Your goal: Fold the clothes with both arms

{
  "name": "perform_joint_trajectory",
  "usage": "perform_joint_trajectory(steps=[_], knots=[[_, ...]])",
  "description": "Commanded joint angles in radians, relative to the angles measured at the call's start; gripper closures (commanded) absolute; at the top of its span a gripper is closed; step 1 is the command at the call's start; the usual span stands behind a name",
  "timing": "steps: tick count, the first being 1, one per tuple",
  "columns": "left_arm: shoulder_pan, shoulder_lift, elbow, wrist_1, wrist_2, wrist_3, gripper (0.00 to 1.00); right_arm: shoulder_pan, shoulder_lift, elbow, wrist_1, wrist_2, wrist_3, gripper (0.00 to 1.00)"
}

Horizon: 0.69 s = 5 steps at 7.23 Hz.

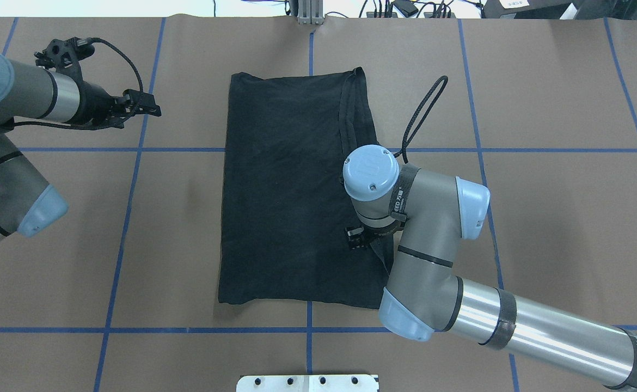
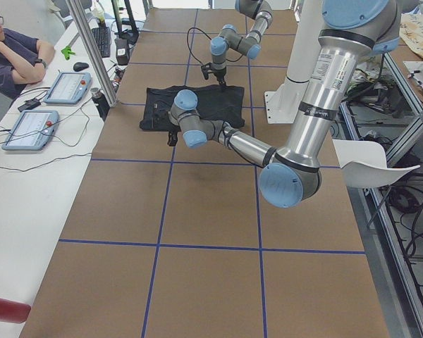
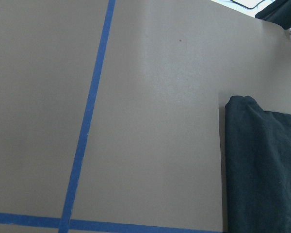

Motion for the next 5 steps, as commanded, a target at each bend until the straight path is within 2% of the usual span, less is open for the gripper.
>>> perform_joint_trajectory(steps=[1, 5], knots=[[0.003, 0.000, -0.001, 0.000, 0.000, -0.001, 0.00, 0.019, -0.007, -0.001, -0.001, 0.003, -0.003, 0.01], [0.007, -0.014, 0.002, 0.000, 0.000, -0.002, 0.00, 0.071, -0.057, 0.011, -0.007, 0.017, -0.035, 0.01]])
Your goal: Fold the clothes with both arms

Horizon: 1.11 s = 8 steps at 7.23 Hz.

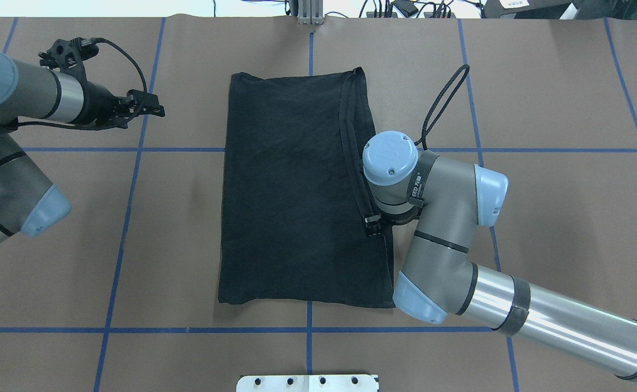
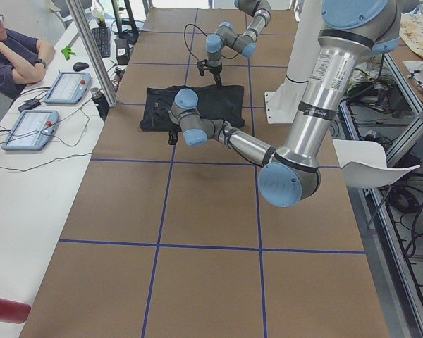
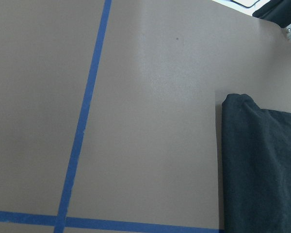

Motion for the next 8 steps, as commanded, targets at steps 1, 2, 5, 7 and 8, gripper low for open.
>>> perform_joint_trajectory(steps=[1, 2, 5, 7, 8], knots=[[0.004, -0.003, 0.001, 0.000, 0.000, -0.006, 0.00, 0.026, -0.018, 0.012, -0.006, 0.009, -0.029, 0.01], [0.007, -0.003, 0.001, 0.000, 0.000, -0.007, 0.00, 0.034, -0.018, 0.016, -0.007, 0.013, -0.035, 0.01], [0.007, -0.003, 0.001, 0.000, 0.000, -0.007, 0.00, 0.026, 0.003, 0.039, -0.006, 0.033, -0.034, 0.01], [0.007, -0.003, 0.001, 0.000, 0.000, -0.007, 0.00, -0.005, 0.015, 0.045, -0.006, 0.032, -0.032, 0.01], [0.007, -0.003, 0.001, 0.000, 0.002, -0.007, 0.00, -0.011, 0.023, 0.046, -0.001, 0.032, -0.032, 0.01]])
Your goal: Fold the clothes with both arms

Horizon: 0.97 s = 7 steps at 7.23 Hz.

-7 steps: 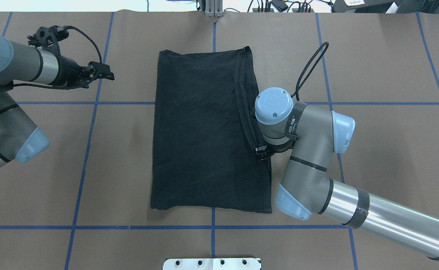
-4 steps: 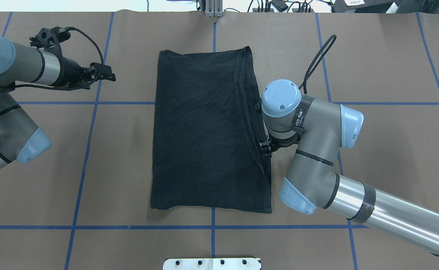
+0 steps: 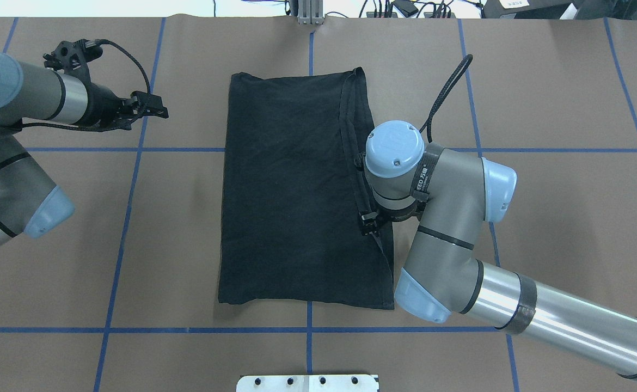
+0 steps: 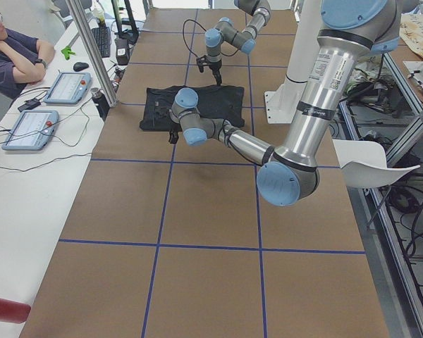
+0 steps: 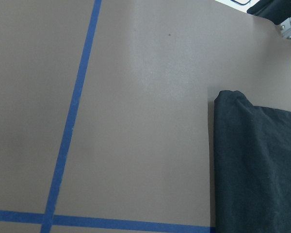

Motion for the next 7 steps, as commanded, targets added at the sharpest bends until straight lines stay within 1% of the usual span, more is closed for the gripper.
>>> perform_joint_trajectory(steps=[1, 2, 4, 7], knots=[[0.000, 0.000, -0.002, 0.000, 0.000, 0.000, 0.00, -0.025, 0.019, 0.000, 0.002, -0.003, 0.000, 0.01], [0.000, 0.000, -0.003, 0.000, 0.001, -0.002, 0.00, -0.043, 0.016, -0.009, 0.002, -0.012, 0.002, 0.01], [0.000, 0.000, -0.002, 0.000, 0.001, -0.002, 0.00, -0.043, 0.016, -0.025, 0.002, -0.012, 0.000, 0.01], [0.000, 0.000, -0.002, 0.000, 0.000, -0.002, 0.00, -0.016, 0.014, -0.048, 0.004, -0.010, -0.003, 0.01]])
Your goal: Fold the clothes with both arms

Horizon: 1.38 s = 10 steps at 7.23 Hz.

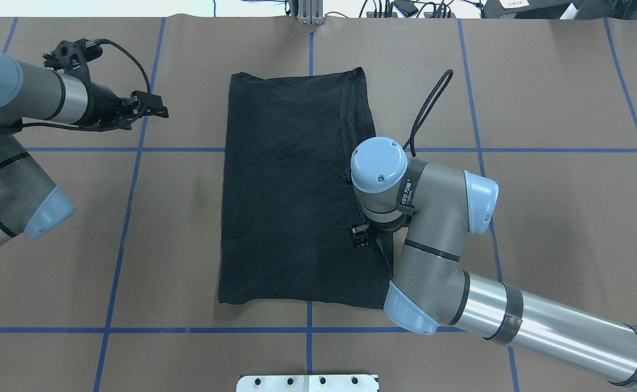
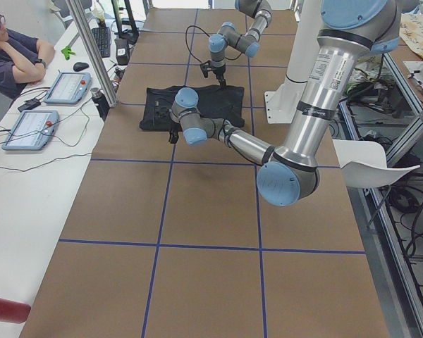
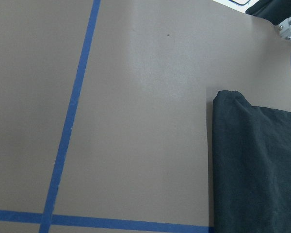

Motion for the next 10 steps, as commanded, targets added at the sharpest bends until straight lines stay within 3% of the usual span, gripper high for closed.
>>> perform_joint_trajectory(steps=[1, 7, 10], knots=[[0.002, 0.000, 0.000, 0.000, 0.001, 0.001, 0.00, 0.018, -0.004, -0.010, 0.001, 0.004, -0.001, 0.01], [0.000, -0.009, -0.003, 0.000, 0.001, -0.002, 0.00, 0.078, -0.081, 0.022, -0.006, 0.018, -0.026, 0.01], [0.000, -0.009, -0.006, 0.000, -0.001, -0.002, 0.00, 0.136, -0.063, 0.054, -0.004, 0.090, -0.029, 0.01]])
